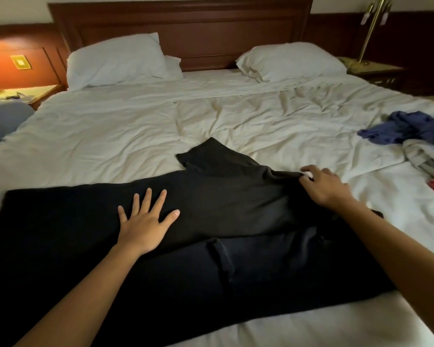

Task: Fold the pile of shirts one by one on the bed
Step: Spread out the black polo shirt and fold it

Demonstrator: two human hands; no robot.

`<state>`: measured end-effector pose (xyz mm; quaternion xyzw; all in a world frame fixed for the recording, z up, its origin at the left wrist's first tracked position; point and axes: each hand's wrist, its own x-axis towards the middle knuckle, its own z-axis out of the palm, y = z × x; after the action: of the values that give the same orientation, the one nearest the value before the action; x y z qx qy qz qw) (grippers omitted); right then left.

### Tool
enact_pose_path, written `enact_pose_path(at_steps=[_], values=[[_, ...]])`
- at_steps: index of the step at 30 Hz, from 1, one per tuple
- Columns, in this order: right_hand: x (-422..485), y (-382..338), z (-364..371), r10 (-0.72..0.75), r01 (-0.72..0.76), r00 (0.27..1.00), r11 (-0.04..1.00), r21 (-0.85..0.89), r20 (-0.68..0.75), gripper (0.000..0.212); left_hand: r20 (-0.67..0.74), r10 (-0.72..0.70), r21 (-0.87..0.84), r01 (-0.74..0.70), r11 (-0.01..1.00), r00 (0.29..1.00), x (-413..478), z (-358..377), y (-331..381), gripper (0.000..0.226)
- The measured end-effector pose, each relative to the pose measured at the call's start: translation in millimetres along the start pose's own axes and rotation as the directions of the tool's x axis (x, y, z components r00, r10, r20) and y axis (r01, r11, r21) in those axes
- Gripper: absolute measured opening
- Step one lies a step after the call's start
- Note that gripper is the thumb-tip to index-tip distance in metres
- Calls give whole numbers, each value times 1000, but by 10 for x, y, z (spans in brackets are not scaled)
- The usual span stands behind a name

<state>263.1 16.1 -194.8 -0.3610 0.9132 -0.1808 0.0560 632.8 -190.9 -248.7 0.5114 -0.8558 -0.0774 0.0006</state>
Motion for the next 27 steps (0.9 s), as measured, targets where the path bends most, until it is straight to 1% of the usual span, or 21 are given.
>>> enact_pose_path(at_steps=[1,2,4,5,7,10,11,12,13,14,15,16,17,19,21,23,25,27], values=[[17,-96,37,-39,39,999,999,-22,-8,49,-1,0,-3,0,1000,1000,8,-4,4,78],[36,-183,79,-56,57,998,997,-49,15,54,-1,0,-7,0,1000,1000,17,-8,5,79],[101,-290,149,-50,56,996,994,-90,69,63,-4,-1,-10,1,1000,1000,53,-12,5,79],[151,-311,165,-53,60,996,993,-102,71,60,-8,-3,-7,3,1000,1000,82,-11,4,79],[245,-321,163,-37,43,997,994,-105,66,47,-16,-10,-2,10,1000,1000,154,-4,-4,80],[335,-339,181,47,-36,997,985,-166,66,38,-21,-11,-4,11,1000,1000,265,-6,-37,80],[366,-370,192,40,-31,998,981,-194,42,36,-23,-6,-8,6,1000,1000,306,-7,-61,81],[402,-412,201,-7,8,1000,978,-206,6,35,-22,1,-11,-1,1000,1000,345,-11,-94,81],[445,-477,213,-98,91,995,977,-195,-29,37,-22,11,-15,-11,1000,1000,384,-20,-138,81],[479,-567,227,-224,215,974,964,-158,-40,41,-21,25,-22,-25,999,999,418,-33,-195,81],[504,-682,247,-368,364,930,925,-111,-15,48,-23,41,-32,-42,999,999,447,-50,-263,81],[525,-821,280,-500,502,865,862,-67,43,55,-29,58,-40,-60,997,998,471,-67,-348,82],[546,-981,338,-602,609,790,792,-43,118,62,-38,76,-42,-78,996,996,495,-87,-445,83],[587,-1347,493,-716,754,645,652,-73,266,73,-69,110,-33,-113,993,991,526,-142,-672,86],[626,-1747,637,-766,838,540,529,-137,349,78,-127,152,3,-153,988,980,537,-227,-921,87],[640,-2117,740,-776,871,487,462,-164,401,78,-211,216,42,-212,976,953,539,-339,-1151,87],[605,-2406,803,-755,881,472,421,-216,456,67,-241,272,25,-274,961,932,527,-493,-1343,78],[570,-2596,800,-740,876,477,358,-323,474,51,-234,312,18,-317,948,921,482,-641,-1484,62]])
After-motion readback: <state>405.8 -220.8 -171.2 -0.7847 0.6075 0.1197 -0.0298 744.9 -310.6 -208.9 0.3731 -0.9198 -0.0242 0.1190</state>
